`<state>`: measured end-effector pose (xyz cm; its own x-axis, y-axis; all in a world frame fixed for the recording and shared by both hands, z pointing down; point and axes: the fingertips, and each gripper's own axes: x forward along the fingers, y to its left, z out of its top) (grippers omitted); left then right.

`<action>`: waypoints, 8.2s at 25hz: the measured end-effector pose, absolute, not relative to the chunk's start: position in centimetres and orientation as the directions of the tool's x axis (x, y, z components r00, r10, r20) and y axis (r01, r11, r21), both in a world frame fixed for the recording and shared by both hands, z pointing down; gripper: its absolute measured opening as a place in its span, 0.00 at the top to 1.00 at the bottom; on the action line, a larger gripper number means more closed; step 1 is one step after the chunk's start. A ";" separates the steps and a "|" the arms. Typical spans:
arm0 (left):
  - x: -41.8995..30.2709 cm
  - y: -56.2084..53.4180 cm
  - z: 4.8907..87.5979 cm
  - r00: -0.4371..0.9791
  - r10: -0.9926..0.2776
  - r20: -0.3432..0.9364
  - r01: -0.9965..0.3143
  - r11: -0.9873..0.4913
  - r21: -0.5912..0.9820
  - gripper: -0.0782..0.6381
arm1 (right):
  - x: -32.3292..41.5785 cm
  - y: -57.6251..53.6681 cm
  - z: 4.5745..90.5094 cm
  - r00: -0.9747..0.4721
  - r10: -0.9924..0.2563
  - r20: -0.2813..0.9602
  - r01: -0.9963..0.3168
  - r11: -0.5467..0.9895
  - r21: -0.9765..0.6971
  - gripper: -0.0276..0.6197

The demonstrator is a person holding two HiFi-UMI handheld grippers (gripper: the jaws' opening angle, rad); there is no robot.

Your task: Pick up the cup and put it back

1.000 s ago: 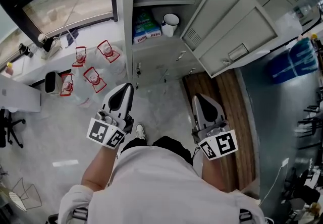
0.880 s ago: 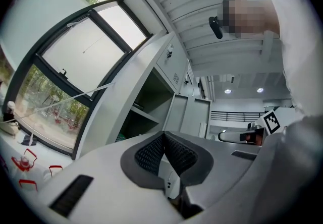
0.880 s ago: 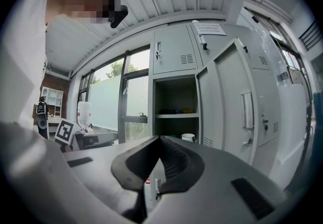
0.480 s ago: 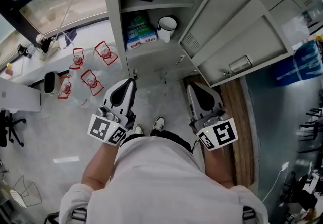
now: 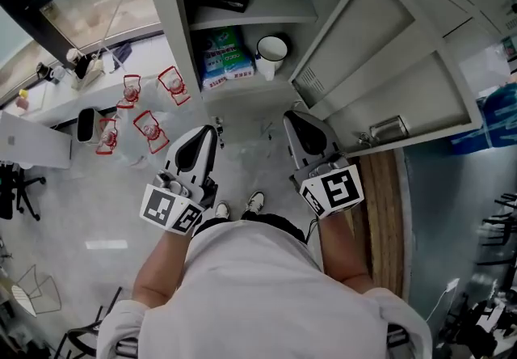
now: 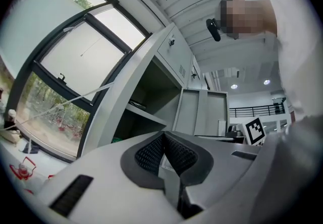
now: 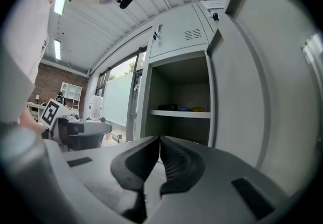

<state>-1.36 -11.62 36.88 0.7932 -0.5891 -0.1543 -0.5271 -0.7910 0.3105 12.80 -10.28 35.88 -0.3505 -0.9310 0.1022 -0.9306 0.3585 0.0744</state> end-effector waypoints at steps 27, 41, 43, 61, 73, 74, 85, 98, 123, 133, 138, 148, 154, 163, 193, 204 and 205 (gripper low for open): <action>-3.1 -12.8 38.5 0.745 -0.667 -0.022 -0.639 -0.723 0.263 0.86 | 16.1 -23.2 46.4 -0.328 -0.927 0.183 -0.931 0.284 -0.229 0.74; -4.1 -13.3 38.5 0.716 -0.698 0.000 -0.677 -0.694 0.244 0.86 | 15.3 -23.9 46.5 -0.393 -0.904 0.167 -0.911 0.357 -0.208 0.79; -4.1 -13.3 38.6 0.714 -0.700 0.004 -0.680 -0.691 0.244 0.86 | 15.4 -24.1 46.6 -0.398 -0.902 0.168 -0.909 0.362 -0.206 0.79; -6.6 -12.6 38.2 0.644 -0.764 0.026 -0.751 -0.625 0.213 0.86 | 13.6 -25.3 46.9 -0.473 -0.872 0.126 -0.878 0.453 -0.158 0.86; -8.1 -12.0 38.2 0.609 -0.792 0.047 -0.781 -0.588 0.209 0.86 | 13.7 -25.5 45.1 -0.510 -0.860 0.016 -0.844 0.497 -0.202 0.87; -8.1 -12.0 38.3 0.608 -0.793 0.048 -0.782 -0.587 0.210 0.86 | 13.7 -25.4 44.9 -0.512 -0.859 0.008 -0.841 0.500 -0.208 0.87; -7.5 -12.3 38.1 0.626 -0.780 0.019 -0.763 -0.607 0.223 0.86 | 13.0 -22.2 39.7 -0.554 -0.829 -0.078 -0.810 0.558 -0.180 0.87; -6.6 -12.4 37.0 0.687 -0.726 -0.041 -0.700 -0.675 0.232 0.86 | 12.3 -15.0 34.2 -0.585 -0.803 -0.113 -0.793 0.596 -0.125 0.87; -7.6 -12.0 35.8 0.755 -0.644 -0.121 -0.606 -0.757 0.244 0.86 | 11.6 -2.6 27.4 -0.491 -0.862 -0.128 -0.867 0.497 -0.024 0.87; -8.6 -11.6 35.6 0.746 -0.654 -0.129 -0.615 -0.750 0.244 0.86 | 10.8 -2.9 27.2 -0.489 -0.861 -0.141 -0.869 0.495 -0.015 0.87; -8.9 -11.4 36.0 0.735 -0.667 -0.120 -0.628 -0.737 0.250 0.86 | 10.8 -4.4 27.7 -0.502 -0.854 -0.135 -0.862 0.507 -0.001 0.87; -8.7 -10.8 36.3 0.708 -0.699 -0.102 -0.662 -0.707 0.248 0.86 | 11.7 -9.7 29.6 -0.529 -0.837 -0.140 -0.847 0.531 0.025 0.87; -7.9 -10.3 36.7 0.696 -0.713 -0.085 -0.679 -0.691 0.246 0.86 | 11.8 -13.9 31.9 -0.547 -0.827 -0.130 -0.835 0.551 0.013 0.87; -9.0 -10.0 37.2 0.636 -0.770 -0.051 -0.742 -0.628 0.233 0.86 | 11.9 -18.8 35.3 -0.561 -0.821 -0.107 -0.825 0.565 -0.004 0.87; -10.9 -10.0 38.2 0.565 -0.825 0.017 -0.807 -0.549 0.217 0.86 | 13.1 -26.1 44.8 -0.518 -0.855 0.035 -0.848 0.508 -0.149 0.87; -10.0 -10.2 38.6 0.588 -0.809 0.008 -0.787 -0.569 0.239 0.86 | 12.6 -25.5 46.3 -0.510 -0.855 0.096 -0.858 0.499 -0.120 0.88; -10.0 -10.2 38.6 0.589 -0.808 0.007 -0.786 -0.570 0.240 0.86 | 12.7 -25.4 46.4 -0.507 -0.856 0.100 -0.860 0.496 -0.117 0.88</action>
<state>-9.99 -10.16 38.59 0.5886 -0.8084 0.0074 -0.7859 -0.5700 0.2396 12.74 -25.41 46.37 -0.5071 -0.8561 0.0998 -0.8604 0.4959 -0.1173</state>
